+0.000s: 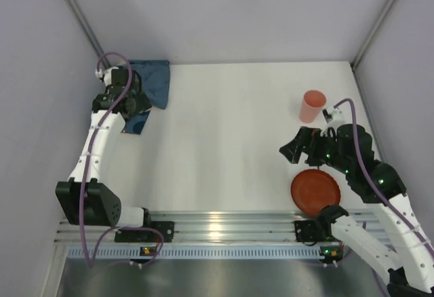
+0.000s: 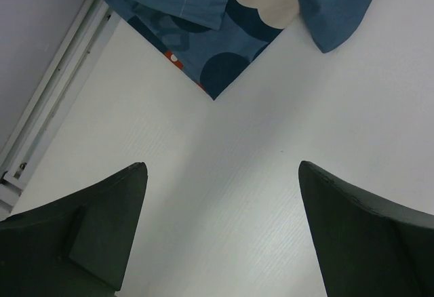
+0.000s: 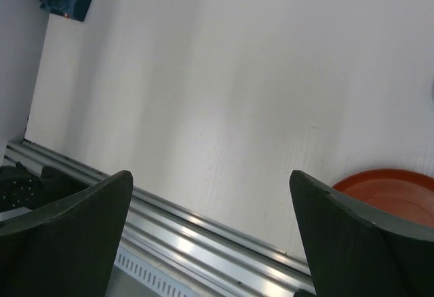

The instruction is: Set the dinner table for one person

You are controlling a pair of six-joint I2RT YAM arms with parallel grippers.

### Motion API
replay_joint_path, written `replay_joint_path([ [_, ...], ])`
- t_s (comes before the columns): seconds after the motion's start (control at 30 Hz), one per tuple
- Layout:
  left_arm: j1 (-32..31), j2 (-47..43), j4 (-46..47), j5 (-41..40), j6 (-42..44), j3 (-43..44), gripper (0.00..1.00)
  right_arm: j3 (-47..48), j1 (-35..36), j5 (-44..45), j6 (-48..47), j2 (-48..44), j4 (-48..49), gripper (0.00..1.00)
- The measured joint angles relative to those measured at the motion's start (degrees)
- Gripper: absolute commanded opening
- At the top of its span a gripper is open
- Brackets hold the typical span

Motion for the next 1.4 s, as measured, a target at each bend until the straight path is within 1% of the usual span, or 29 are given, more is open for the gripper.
replay_joint_path([
  [0.1,0.0,4.4,-0.1,-0.9,0.5,1.4,0.99,0.5,0.0,1.0,-1.3,1.4,-1.1,1.00],
  [0.3,0.7,15.0,1.9,-1.9,1.9,5.7,0.99,3.8,0.0,1.6,-3.7,7.9,-3.0,1.00],
  [0.47,2.6,24.6,3.9,-1.5,3.1,12.1,0.99,5.2,0.0,2.5,-4.1,14.1,-3.5,1.00],
  [0.73,4.3,37.2,7.2,-2.6,3.8,20.2,0.98,6.0,0.0,4.0,-4.0,19.5,-4.4,1.00],
  [0.93,6.0,41.7,8.1,-4.1,4.6,22.1,0.96,7.8,0.0,4.7,-4.0,25.0,-4.1,1.00],
  [1.13,10.4,44.0,9.9,-3.3,5.8,21.5,0.93,8.7,0.0,4.6,-4.0,29.5,-3.4,1.00],
  [1.3,13.1,46.9,11.1,-2.5,7.4,21.5,0.88,8.7,0.0,4.4,-3.9,32.3,-2.6,1.00],
  [1.4,13.1,48.0,11.9,-2.0,8.0,21.7,0.85,9.5,0.0,4.2,-3.8,34.4,-2.3,1.00],
])
